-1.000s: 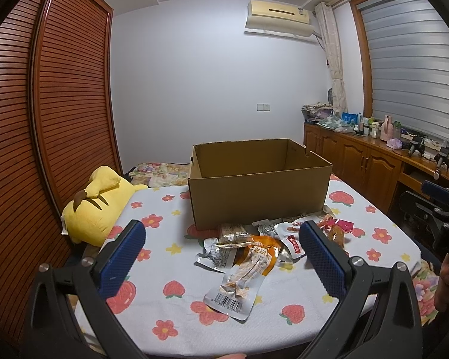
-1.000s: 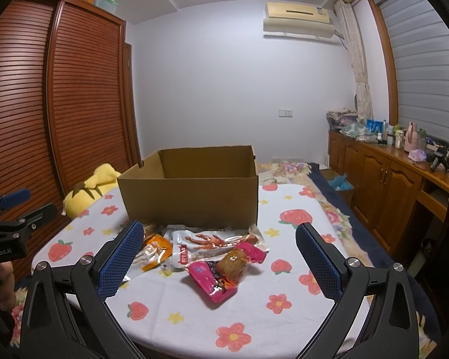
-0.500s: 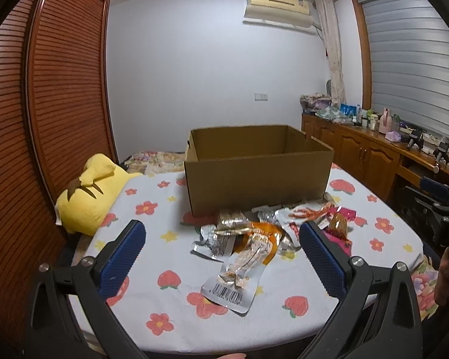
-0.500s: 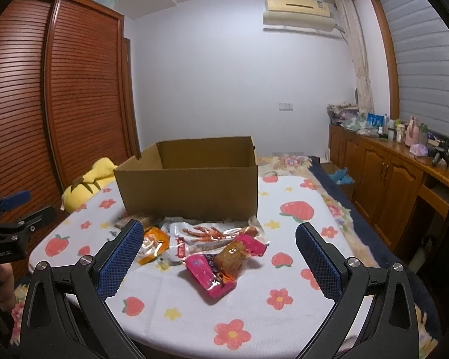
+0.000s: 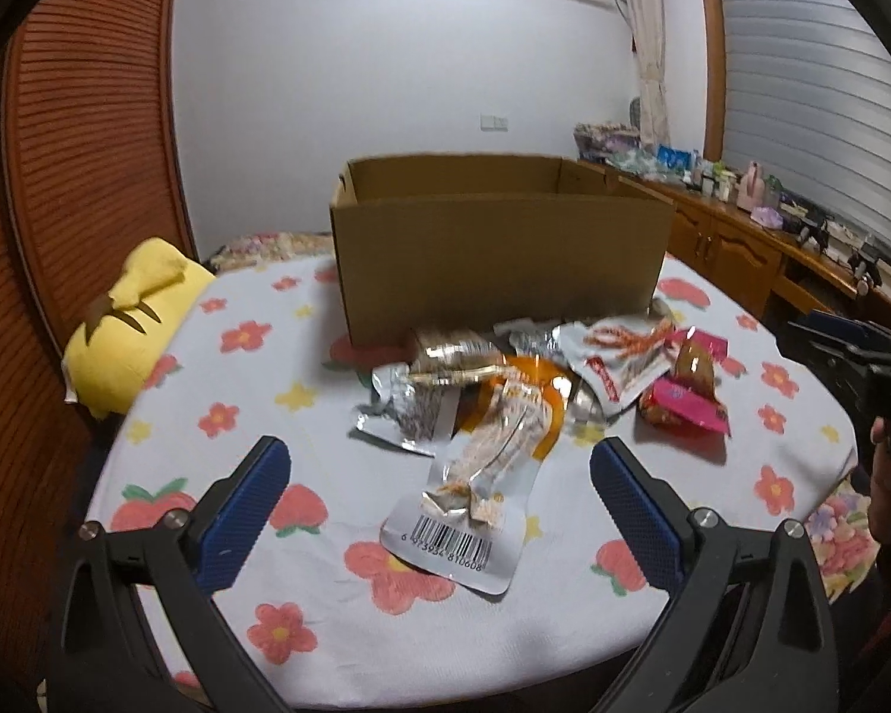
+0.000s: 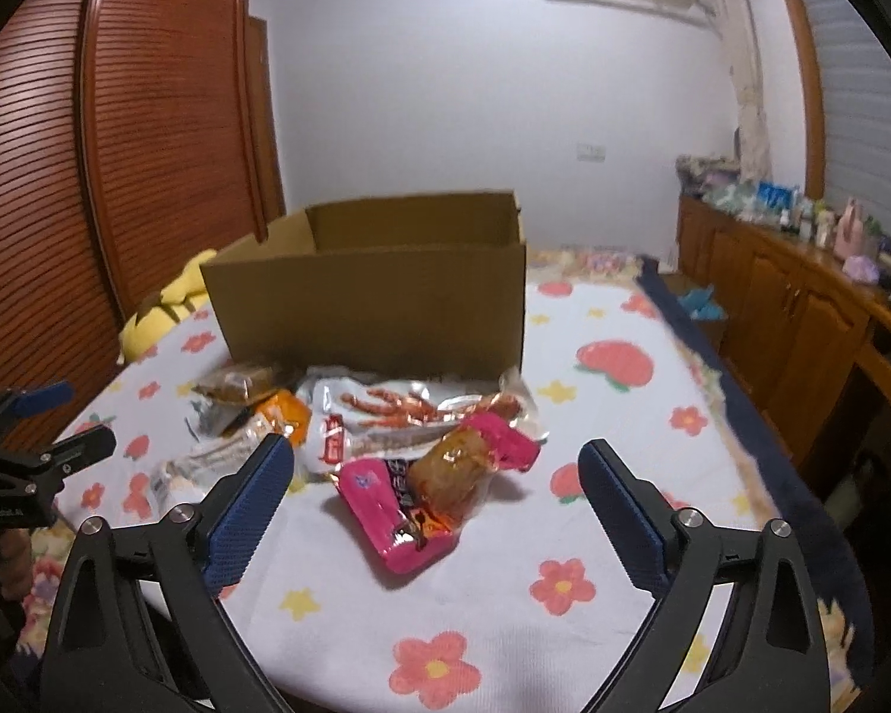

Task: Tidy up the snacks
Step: 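Grasp the pink egg snack with the right tool while the left tool grasps the orange pouch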

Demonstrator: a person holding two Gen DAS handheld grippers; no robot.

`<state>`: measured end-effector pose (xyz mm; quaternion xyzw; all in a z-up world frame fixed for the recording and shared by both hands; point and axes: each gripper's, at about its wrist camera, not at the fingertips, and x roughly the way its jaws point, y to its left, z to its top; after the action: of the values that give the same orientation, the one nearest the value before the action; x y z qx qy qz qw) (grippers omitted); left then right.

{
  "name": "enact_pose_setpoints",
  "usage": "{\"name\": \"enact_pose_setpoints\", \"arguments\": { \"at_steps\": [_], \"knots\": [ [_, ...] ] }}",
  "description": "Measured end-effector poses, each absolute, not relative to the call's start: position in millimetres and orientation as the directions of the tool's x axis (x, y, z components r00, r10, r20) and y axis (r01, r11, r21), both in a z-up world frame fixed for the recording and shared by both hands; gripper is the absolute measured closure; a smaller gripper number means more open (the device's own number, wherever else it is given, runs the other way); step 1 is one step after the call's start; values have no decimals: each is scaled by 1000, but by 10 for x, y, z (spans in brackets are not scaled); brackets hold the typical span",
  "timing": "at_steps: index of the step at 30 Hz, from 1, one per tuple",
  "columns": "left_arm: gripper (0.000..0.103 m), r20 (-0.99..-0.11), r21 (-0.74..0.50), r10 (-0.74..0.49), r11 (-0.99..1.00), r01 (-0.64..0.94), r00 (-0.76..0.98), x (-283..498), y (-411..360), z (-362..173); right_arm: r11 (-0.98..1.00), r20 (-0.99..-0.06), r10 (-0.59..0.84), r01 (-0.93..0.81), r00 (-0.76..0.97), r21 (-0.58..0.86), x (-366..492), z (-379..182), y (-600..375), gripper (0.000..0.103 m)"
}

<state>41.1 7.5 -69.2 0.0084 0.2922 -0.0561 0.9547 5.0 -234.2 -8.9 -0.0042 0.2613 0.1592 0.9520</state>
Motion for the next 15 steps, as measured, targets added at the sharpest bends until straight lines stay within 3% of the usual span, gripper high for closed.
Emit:
{"name": "enact_pose_setpoints", "arguments": {
  "at_steps": [15],
  "knots": [
    [16,-652,-27,-214,965,260,727,779,-84,-884,935,-677,350,-283,647,212,744,-551,-2365,16]
  ]
}}
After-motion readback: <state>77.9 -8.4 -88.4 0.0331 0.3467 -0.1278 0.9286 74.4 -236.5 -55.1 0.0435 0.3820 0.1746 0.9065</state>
